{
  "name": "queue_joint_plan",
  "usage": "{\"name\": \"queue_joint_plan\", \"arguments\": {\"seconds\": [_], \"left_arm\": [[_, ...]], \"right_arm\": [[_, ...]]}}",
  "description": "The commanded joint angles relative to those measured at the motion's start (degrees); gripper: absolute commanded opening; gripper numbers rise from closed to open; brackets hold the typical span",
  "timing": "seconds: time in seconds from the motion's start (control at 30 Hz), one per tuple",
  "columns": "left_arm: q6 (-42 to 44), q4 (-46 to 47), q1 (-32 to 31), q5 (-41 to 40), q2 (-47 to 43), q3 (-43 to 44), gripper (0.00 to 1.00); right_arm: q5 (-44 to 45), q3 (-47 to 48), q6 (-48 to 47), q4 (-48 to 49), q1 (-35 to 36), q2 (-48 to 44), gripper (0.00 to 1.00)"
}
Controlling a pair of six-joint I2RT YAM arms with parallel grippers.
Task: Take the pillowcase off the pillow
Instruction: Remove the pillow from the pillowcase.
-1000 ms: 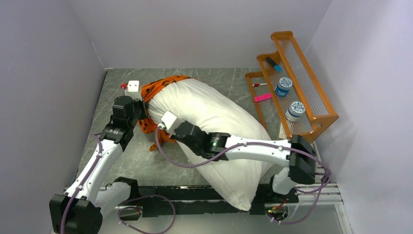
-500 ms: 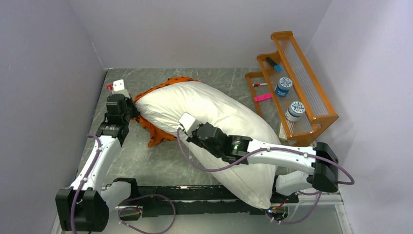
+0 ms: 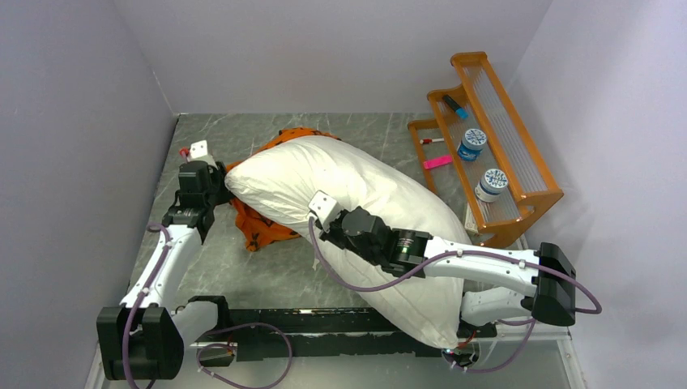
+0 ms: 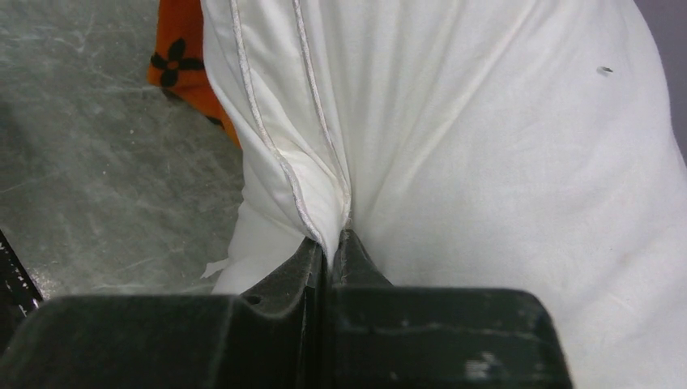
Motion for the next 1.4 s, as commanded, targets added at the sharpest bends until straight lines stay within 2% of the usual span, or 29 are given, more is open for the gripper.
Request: {"name": "queue_joint_plan", "arguments": {"seconds": [0.0, 0.17, 0.27, 0.4, 0.5, 0.73, 0.83, 0.93, 1.03, 1.2, 1.37], "left_arm": [[-0.84, -1.88, 0.36, 4.67, -2.73, 0.17, 0.56], [-2.66, -2.98, 0.36, 9.33, -4.47, -3.49, 0.81], [-4.03, -2.36, 0.36, 13.11, -3.90, -5.74, 0.86], [-5.16, -1.44, 0.36, 13.33, -3.49, -7.61, 0.85], [-4.17, -4.13, 0.36, 9.27, -3.59, -5.89, 0.83], [4.86, -11.91, 0.36, -5.69, -4.89, 8.37, 0.86], [7.16, -11.61, 0.36, -9.56, -4.76, 11.93, 0.86], [7.75, -10.08, 0.36, -9.44, -3.42, 15.22, 0.87], [8.70, -8.00, 0.36, -3.40, -0.33, 19.30, 0.88], [9.97, -5.92, 0.36, 14.93, 8.67, 25.97, 0.91], [8.02, -0.29, 0.36, 31.14, 16.72, 27.08, 0.92]], "right_arm": [[2.01, -0.15, 1.58, -2.63, -2.37, -2.88, 0.00], [0.26, 2.90, 3.44, 0.27, -3.66, -2.36, 0.00], [-0.73, 4.54, 3.80, 1.48, -3.92, -1.39, 0.00], [-1.44, 5.23, 4.10, 2.99, -3.97, -1.73, 0.00], [-2.26, 4.71, 3.88, 2.59, -4.16, -2.56, 0.00], [-6.58, -0.74, 4.37, -1.51, -4.33, -3.87, 0.00], [-8.99, -3.06, 3.98, -2.38, -4.20, -4.81, 0.00], [-13.10, -4.74, 3.71, -2.69, -4.04, -5.40, 0.00], [-15.41, -5.71, 3.39, -3.37, -3.95, -5.60, 0.00], [-16.75, -6.37, 2.77, -4.12, -3.87, -5.70, 0.00], [-17.18, -5.88, 2.61, -4.95, -3.75, -5.44, 0.00]]}}
